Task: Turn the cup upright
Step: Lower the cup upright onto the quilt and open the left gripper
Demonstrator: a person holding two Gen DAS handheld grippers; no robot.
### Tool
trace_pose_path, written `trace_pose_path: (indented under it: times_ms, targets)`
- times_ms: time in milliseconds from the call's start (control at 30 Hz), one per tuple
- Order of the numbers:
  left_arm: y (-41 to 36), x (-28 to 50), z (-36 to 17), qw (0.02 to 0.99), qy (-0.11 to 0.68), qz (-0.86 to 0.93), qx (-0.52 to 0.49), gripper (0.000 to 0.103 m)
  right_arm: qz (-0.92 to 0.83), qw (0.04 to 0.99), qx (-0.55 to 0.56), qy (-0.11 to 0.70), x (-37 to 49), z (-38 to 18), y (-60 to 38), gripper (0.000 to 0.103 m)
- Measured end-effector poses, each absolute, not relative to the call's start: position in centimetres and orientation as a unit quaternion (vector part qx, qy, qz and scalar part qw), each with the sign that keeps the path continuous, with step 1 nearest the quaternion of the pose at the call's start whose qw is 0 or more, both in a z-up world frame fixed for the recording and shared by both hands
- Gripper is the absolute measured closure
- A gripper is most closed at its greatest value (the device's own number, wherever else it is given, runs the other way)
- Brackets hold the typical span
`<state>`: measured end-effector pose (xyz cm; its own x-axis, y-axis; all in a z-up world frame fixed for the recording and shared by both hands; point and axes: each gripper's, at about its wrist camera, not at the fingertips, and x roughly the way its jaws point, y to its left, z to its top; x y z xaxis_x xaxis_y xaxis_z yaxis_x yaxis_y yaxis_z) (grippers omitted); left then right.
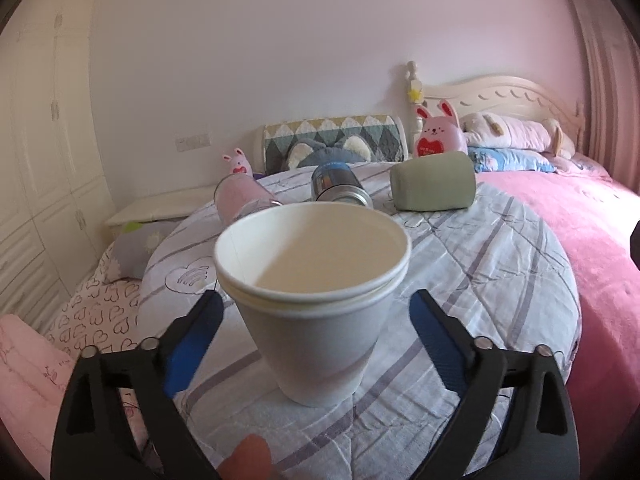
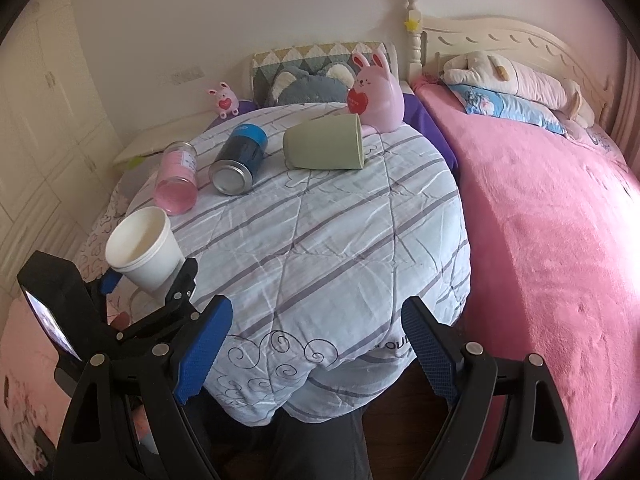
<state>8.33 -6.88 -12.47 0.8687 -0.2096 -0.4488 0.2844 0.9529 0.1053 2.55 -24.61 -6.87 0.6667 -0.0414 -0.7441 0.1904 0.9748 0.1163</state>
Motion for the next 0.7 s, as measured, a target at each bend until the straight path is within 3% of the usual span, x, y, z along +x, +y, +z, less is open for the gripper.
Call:
trace_pose_path:
  times_ms: [100, 367, 700]
  targets:
    - [-6.9, 8.1, -12.1, 0.961, 0.229, -0.134, 0.085, 0.001, -0.063, 0.910, 0.092, 0.399, 2.2, -6.6, -24.5, 0.015]
    - [-5.2, 6.9, -9.1, 0.946, 0.275, -0.157, 0.069, 0.000, -0.061, 0.918, 0.097, 0.379, 1.0, -5.4, -24.4, 0.015]
    - [-0.8, 3.2, 1.3, 0.950, 0.287, -0.103, 0.061, 0.000, -0.042, 0.948, 0.075, 0.307, -0.1, -0.4, -22.6, 0.015]
